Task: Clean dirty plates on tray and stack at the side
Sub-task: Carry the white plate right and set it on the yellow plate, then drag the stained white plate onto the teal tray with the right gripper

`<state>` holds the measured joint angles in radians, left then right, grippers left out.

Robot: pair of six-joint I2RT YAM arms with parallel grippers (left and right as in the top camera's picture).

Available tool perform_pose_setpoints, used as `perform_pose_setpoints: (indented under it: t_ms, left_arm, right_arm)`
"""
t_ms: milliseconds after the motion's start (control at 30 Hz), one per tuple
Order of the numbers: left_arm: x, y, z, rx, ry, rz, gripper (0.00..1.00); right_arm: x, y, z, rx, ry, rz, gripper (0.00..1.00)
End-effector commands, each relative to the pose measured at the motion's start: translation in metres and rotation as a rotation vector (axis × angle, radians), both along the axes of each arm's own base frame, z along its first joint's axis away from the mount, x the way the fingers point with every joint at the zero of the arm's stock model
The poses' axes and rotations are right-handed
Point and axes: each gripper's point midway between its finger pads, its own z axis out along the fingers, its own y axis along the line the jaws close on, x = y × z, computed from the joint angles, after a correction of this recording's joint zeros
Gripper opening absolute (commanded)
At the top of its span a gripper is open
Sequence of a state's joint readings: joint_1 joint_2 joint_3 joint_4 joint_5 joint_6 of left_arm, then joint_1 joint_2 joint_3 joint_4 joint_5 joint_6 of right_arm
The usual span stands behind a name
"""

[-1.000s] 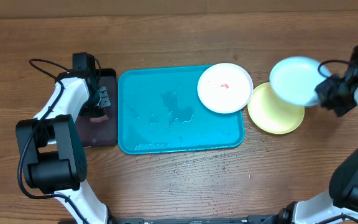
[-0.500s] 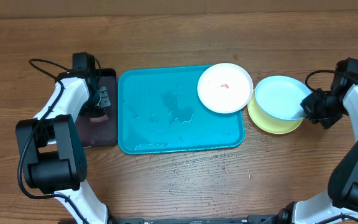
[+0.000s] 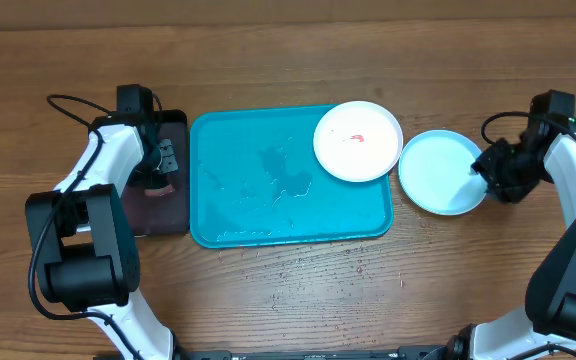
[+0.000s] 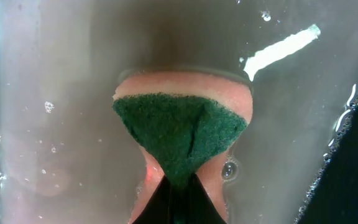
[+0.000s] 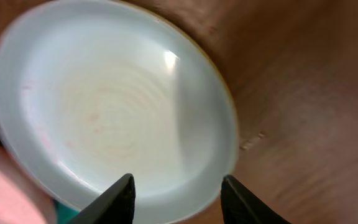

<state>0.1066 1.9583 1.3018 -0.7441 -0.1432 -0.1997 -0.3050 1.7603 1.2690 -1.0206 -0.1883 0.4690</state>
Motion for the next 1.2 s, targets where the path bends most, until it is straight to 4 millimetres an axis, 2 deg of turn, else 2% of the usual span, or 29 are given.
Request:
perform_pose_setpoints:
  t_ms: [0, 67, 200, 400, 600, 833, 967, 1067, 1167]
  left_arm:
    - [-0.012, 0.000, -0.013, -0.012, 0.049, 0.010, 0.04]
    - [-0.012, 0.000, -0.013, -0.012, 0.049, 0.010, 0.04]
    - [-0.013, 0.000, -0.013, -0.012, 0.050, 0.010, 0.04]
    - [-0.013, 0.000, -0.013, -0.012, 0.053, 0.010, 0.04]
    - [-0.014, 0.000, -0.013, -0.013, 0.056, 0.010, 0.04]
    - [-0.014, 0.000, -0.013, -0.013, 0.057, 0.010, 0.04]
    - [-0.014, 0.000, -0.013, -0.013, 0.056, 0.010, 0.04]
    - [-0.014, 0.000, -0.013, -0.013, 0.057, 0.010, 0.04]
    - [-0.014, 0.000, -0.013, -0.013, 0.057, 0.010, 0.04]
  right_arm:
    - [0.026, 0.037, 0.026, 0.141, -0.202, 0.214, 0.49]
    - [0.039, 0.051, 0.032, 0.152, -0.286, 0.313, 0.52]
    - [0.064, 0.069, 0.035, 0.031, -0.378, 0.459, 0.56]
    - [0.093, 0.100, 0.037, -0.136, -0.458, 0.586, 0.56]
    - [0.107, 0.124, 0.017, -0.191, -0.460, 0.646, 0.56]
    - [0.117, 0.128, -0.005, -0.190, -0.454, 0.652, 0.52]
    - [0.118, 0.129, -0.014, -0.186, -0.441, 0.656, 0.51]
    - [0.115, 0.129, -0.029, -0.171, -0.407, 0.656, 0.50]
    - [0.113, 0.129, -0.043, -0.161, -0.375, 0.656, 0.43]
